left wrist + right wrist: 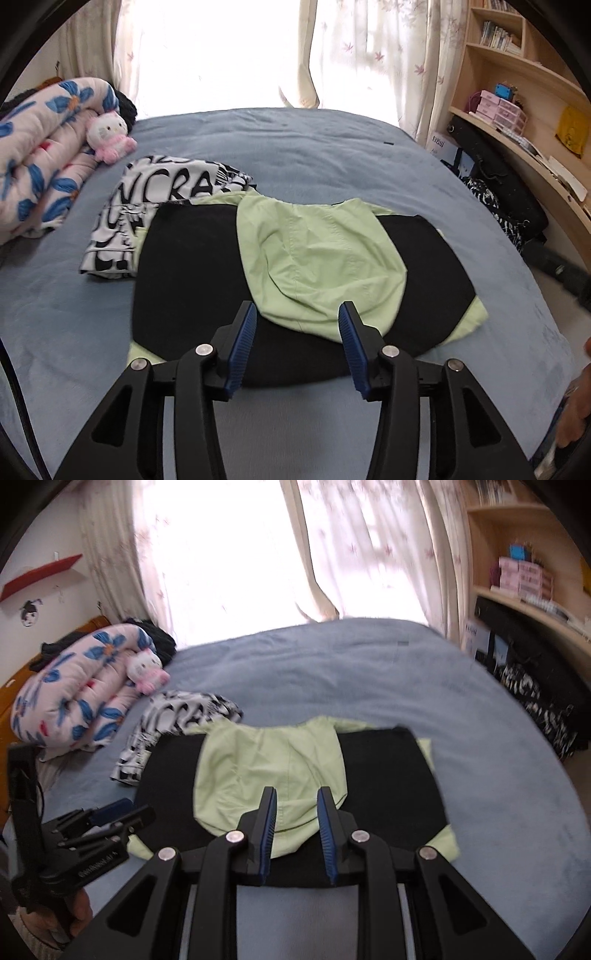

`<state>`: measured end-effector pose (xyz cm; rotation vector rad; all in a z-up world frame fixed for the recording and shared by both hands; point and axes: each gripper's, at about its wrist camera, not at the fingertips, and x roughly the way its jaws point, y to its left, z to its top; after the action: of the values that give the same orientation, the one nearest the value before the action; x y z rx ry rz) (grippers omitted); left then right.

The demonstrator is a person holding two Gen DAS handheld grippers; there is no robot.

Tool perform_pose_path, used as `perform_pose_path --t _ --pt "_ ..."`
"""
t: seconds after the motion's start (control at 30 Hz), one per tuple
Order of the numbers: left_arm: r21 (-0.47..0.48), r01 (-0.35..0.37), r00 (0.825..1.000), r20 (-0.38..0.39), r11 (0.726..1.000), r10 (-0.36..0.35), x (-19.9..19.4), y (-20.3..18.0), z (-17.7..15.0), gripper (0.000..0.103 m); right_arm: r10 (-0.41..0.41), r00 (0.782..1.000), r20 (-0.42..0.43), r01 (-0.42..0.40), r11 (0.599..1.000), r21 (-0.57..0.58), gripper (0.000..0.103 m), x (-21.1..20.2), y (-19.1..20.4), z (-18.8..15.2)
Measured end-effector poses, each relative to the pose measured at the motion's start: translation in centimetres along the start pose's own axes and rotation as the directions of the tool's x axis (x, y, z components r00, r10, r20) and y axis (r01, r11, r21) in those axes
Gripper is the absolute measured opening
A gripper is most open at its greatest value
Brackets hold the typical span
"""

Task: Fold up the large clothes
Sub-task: 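Open both grippers and pull them back from the folded jacket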

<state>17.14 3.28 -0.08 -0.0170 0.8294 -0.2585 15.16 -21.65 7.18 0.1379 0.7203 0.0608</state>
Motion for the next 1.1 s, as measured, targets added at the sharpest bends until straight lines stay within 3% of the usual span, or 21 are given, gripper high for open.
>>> perform_pose_path --t 0.07,0.27,0.53,0.63,0.87,1.0,1.1 --pt "-0.003 -0.002 1.0 0.005 1.0 0.002 -2.2 0.0 -0.7 0.048 0.004 1.0 0.023 -0.004 1.0 -0.012 0.04 -3.0 0.0 0.0" --pt "-0.02 0.012 1.0 0.014 1.0 -0.012 -6.7 0.5 -3.0 0.049 0.006 0.999 0.048 -0.001 0.996 -0.086 0.041 -10.3 0.4 -0.9" --pt "-0.02 0.009 1.0 0.019 1.0 -0.009 -9.7 1.1 -6.1 0.052 -0.078 0.996 0.035 0.083 0.971 -0.225 0.047 -13.7 1.1 -3.9" --pt "-0.023 0.002 1.0 0.008 1.0 -0.002 -9.7 1.5 -7.5 0.061 -0.077 0.997 0.022 0.081 0.97 -0.23 0.048 -13.3 1.2 -5.5" --pt "-0.092 -0.015 0.998 -0.066 0.996 0.008 -6.0 3.6 -10.3 0.062 -0.033 0.999 -0.006 0.032 0.993 -0.116 0.048 -8.4 0.7 -9.4" --pt "-0.186 0.037 0.992 -0.109 0.982 -0.058 -2.5 5.2 -11.4 0.062 -0.035 0.999 0.0 0.035 0.994 -0.103 0.048 -4.8 1.0 -10.7" --pt "-0.3 0.121 0.98 -0.114 0.946 -0.162 0.5 7.0 -12.4 0.062 -0.037 0.999 0.011 0.038 0.994 -0.101 0.048 -2.3 1.2 -11.0"
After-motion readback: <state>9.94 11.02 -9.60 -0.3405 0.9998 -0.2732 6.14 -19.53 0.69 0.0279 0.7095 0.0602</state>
